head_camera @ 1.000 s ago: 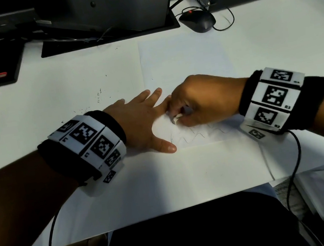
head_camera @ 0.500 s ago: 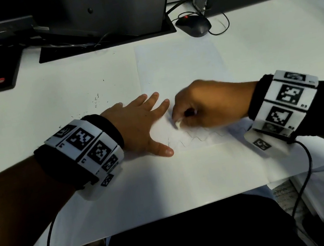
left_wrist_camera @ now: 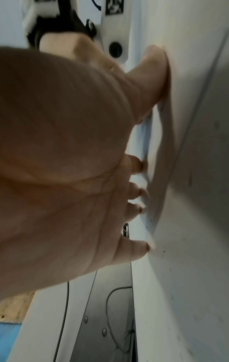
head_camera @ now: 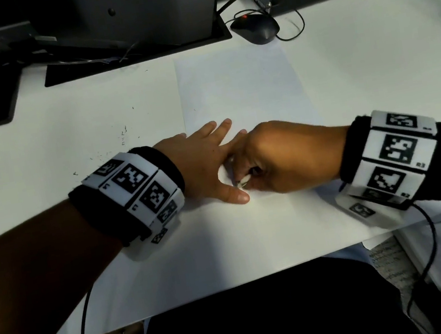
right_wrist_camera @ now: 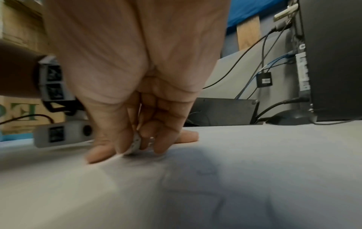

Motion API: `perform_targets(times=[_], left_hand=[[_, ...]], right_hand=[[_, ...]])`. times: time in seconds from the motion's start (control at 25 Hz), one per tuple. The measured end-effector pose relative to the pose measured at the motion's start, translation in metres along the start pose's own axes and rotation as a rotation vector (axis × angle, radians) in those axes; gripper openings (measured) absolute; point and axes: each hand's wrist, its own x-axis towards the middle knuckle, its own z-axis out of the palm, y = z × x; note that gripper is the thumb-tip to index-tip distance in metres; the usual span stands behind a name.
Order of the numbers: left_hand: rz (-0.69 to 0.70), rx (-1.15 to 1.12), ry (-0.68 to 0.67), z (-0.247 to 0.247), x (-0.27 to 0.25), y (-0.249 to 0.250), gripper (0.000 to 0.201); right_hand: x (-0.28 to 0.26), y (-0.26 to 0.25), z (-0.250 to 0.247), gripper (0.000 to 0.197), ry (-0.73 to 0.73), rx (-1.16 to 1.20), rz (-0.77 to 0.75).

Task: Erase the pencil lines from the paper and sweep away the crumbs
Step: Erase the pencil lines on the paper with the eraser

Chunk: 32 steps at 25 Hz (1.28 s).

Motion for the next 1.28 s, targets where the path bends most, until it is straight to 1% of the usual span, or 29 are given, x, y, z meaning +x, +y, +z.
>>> perform_targets(times=[0.12, 0.2, 0.28, 0.32, 0.4, 0.48, 0.56, 0.64, 0.72, 0.88, 1.0, 1.16, 1.28], left_hand=[[-0.003, 0.006, -0.016, 0.000, 0.001, 0.001, 0.099], [0.000, -0.002, -0.018, 0.000, 0.000, 0.001, 0.096], [0.006, -0.019, -0.019, -0.001, -0.001, 0.001, 0.093], [0.003, -0.019, -0.018, -0.002, -0.001, 0.001, 0.094], [-0.010, -0.014, -0.024, -0.001, -0.001, 0.002, 0.098], [-0.012, -0.016, -0.019, 0.000, -0.001, 0.002, 0.098], [-0.013, -0.023, -0.016, 0.000, -0.002, 0.002, 0.098], [-0.017, -0.019, -0.022, -0.001, -0.001, 0.002, 0.100], [-0.021, -0.021, -0.025, -0.001, -0.001, 0.003, 0.102], [-0.024, -0.015, -0.024, -0.001, -0.001, 0.002, 0.103], [-0.028, -0.002, -0.029, -0.001, 0.000, 0.002, 0.105], [-0.019, -0.007, -0.025, 0.000, 0.000, 0.001, 0.108], [-0.017, 0.009, -0.022, 0.000, 0.001, 0.001, 0.110]], right_hand=[[0.001, 0.007, -0.007, 0.018, 0.033, 0.001, 0.085], [0.001, 0.003, -0.003, 0.018, 0.025, -0.076, 0.055], [0.000, -0.003, 0.001, 0.017, -0.031, -0.076, 0.024], [0.000, -0.002, -0.001, 0.018, -0.031, -0.053, 0.046], [0.001, 0.004, -0.006, 0.020, 0.013, -0.026, 0.104], [0.000, 0.006, -0.005, 0.019, 0.013, -0.023, 0.080], [-0.002, 0.003, -0.003, 0.018, -0.034, 0.036, 0.059], [-0.003, 0.007, -0.007, 0.019, -0.013, 0.072, 0.115], [-0.002, 0.011, -0.009, 0.020, 0.025, 0.047, 0.143], [-0.003, 0.008, -0.008, 0.017, -0.051, 0.089, 0.106], [-0.003, 0.012, -0.012, 0.018, -0.003, 0.036, 0.151], [-0.008, 0.007, -0.010, 0.017, -0.065, 0.086, 0.116], [-0.008, 0.012, -0.012, 0.018, 0.022, 0.053, 0.180]])
